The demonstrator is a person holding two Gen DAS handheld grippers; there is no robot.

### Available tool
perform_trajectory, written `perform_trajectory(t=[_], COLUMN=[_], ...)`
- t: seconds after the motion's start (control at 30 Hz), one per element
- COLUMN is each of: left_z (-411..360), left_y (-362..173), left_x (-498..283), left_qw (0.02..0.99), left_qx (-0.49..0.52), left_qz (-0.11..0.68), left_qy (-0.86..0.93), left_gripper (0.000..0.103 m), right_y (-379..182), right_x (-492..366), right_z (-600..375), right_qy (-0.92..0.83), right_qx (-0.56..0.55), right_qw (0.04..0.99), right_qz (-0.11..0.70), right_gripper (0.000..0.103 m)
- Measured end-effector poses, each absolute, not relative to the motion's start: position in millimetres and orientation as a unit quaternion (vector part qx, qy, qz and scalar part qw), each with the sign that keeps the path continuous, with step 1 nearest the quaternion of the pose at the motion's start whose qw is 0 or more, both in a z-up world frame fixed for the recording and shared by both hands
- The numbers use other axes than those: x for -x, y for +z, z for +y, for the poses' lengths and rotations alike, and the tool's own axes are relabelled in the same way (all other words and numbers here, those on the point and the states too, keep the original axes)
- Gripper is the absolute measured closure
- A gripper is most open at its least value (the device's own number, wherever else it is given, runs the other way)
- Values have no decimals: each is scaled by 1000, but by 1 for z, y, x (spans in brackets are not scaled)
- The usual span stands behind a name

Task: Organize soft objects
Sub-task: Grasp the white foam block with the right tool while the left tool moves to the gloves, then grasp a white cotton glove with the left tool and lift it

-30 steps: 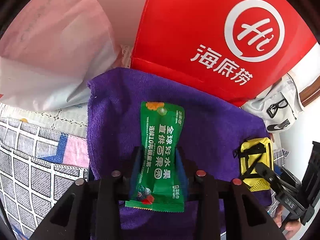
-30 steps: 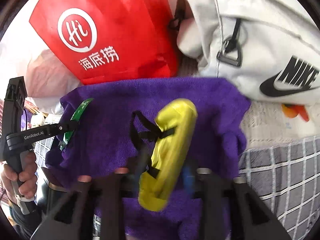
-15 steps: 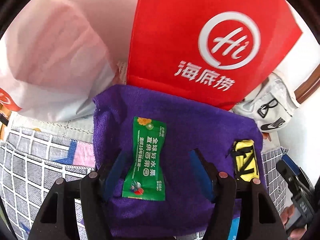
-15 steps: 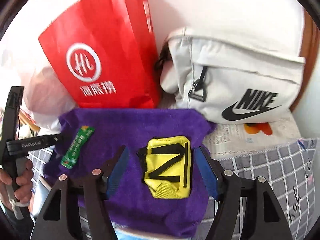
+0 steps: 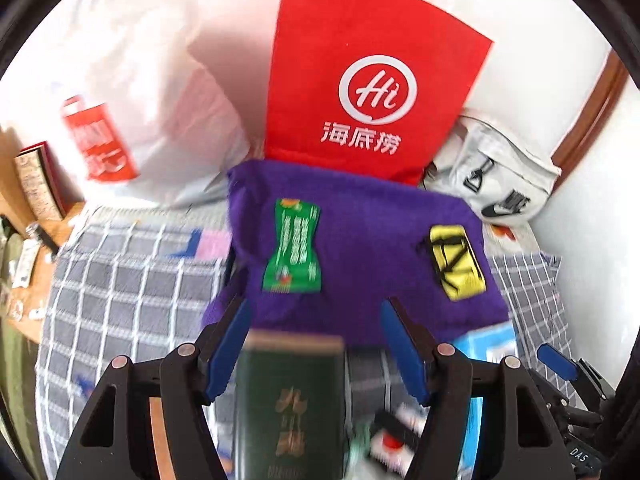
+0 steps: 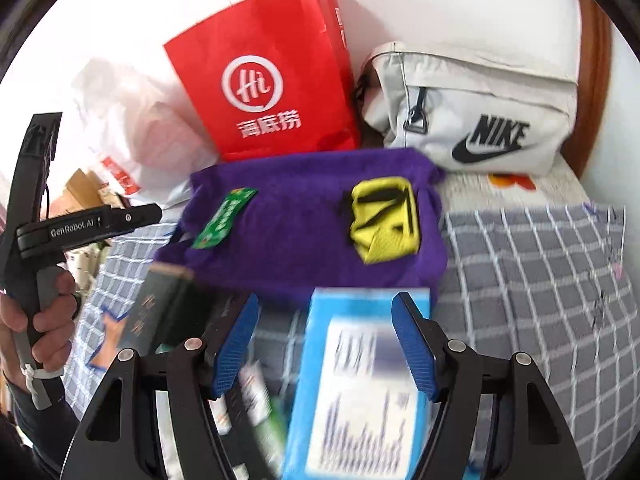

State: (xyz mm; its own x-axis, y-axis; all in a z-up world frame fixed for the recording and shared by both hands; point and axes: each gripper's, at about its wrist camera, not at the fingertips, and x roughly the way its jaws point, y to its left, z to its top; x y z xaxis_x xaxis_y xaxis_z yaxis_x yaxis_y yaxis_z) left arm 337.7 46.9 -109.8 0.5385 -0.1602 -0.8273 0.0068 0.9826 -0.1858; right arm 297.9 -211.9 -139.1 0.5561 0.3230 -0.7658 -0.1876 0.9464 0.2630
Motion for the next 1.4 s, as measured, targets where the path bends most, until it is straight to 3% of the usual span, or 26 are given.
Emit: perform_trajectory(t=[0.4, 0.83, 0.87, 0.93, 1.0, 1.4], left_z=[61, 80, 81, 84, 85, 58], left_y=[-121, -148, -150, -154, -156, -170], left_x=[-228, -155, -153, -151, -149, -148], left_qw=[862, 855, 854, 852, 850, 845], left_qx=[97, 123, 123, 127, 130, 126], left_qz=[497, 504, 505, 507, 510, 519], left_qy=[-13, -19, -16, -12, -11, -26], left_gripper=[37, 37, 37, 37, 37, 37], right_y=[-154, -202, -206, -209, -206, -168], right_x=[-172, -126, -126, -120, -112, -83], right_z=[-186, -136, -133, -130, -132, -191], right_qy=[222, 275, 275, 280, 283, 245], right_qx=[-32, 20, 26, 36, 34, -10], right_qw=[858, 843, 841, 840, 845, 884], right_qz=[462, 462, 465, 464, 452, 399], right_gripper=[34, 30, 31, 51, 54, 55])
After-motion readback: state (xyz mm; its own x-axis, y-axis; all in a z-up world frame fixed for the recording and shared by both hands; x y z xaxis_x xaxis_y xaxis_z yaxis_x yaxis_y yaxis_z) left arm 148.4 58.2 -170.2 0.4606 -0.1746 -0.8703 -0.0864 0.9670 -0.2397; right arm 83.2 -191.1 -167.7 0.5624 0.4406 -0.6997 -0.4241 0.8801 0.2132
